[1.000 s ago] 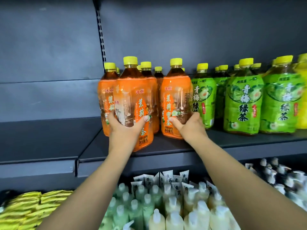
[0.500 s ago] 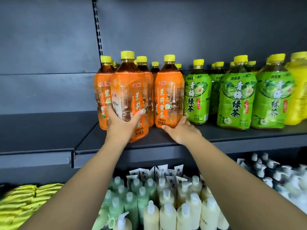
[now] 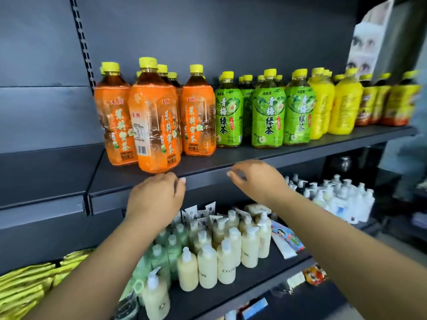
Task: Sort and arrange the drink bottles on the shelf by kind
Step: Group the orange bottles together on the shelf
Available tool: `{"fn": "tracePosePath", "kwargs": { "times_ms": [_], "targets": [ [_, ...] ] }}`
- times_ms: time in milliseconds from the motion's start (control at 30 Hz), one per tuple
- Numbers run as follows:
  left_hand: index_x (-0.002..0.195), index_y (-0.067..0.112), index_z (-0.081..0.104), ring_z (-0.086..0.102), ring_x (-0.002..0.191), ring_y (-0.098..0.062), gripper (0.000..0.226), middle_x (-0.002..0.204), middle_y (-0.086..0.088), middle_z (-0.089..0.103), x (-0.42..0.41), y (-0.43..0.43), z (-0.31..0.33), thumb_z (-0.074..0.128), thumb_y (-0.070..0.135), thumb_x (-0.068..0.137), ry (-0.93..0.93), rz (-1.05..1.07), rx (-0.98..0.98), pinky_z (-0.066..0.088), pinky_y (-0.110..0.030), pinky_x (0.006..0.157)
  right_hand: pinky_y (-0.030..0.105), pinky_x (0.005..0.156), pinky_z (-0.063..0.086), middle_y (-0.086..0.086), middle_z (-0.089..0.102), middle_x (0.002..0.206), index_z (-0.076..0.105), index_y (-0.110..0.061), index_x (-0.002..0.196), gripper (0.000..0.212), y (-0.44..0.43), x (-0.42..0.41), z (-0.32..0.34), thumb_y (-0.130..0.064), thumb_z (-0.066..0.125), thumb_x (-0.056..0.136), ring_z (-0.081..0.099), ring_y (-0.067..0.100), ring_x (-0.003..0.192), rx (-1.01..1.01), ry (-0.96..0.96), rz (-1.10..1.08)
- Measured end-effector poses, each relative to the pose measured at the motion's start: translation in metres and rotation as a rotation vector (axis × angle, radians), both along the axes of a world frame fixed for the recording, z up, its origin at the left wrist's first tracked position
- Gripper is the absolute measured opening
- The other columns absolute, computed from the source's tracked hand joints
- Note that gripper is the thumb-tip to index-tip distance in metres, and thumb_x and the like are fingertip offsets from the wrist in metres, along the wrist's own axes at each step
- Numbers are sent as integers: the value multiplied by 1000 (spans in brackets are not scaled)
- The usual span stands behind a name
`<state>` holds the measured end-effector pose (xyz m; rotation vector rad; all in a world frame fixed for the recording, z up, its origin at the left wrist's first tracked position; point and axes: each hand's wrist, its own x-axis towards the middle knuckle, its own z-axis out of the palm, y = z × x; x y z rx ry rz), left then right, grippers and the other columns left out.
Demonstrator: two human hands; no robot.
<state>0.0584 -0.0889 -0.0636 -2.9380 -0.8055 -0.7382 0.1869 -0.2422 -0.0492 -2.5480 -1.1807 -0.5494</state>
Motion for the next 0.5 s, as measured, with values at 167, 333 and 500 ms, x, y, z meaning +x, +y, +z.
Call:
{"fn": "tracePosePath", "kwargs": {
  "times_ms": [167,333,500],
  "targets": [
    [98,19,58,55,74,-24,29,84,-2,61,-3,-19,40,37,39,94,-220,-253,12,41,-30,57,29,68,39,6,65,98,64,-15,100,31,-30,-19,29,-33,40,95,55,25,96,10,-238,19],
    [98,22,60,56,83,-22,26,98,0,65,19,-40,76,42,38,92,-282,-420,135,46,-31,68,31,72,43,5,66,93,65,-14,95,32,-65,2,59,-35,41,94,55,26,96,-17,-412,-25],
    [96,19,63,54,98,-24,30,103,-2,65,47,-39,108,42,39,91,-325,-390,276,44,-34,80,31,78,43,3,66,105,64,-18,106,35,-73,45,89,-40,39,94,54,24,104,-15,-480,1]
  ]
}}
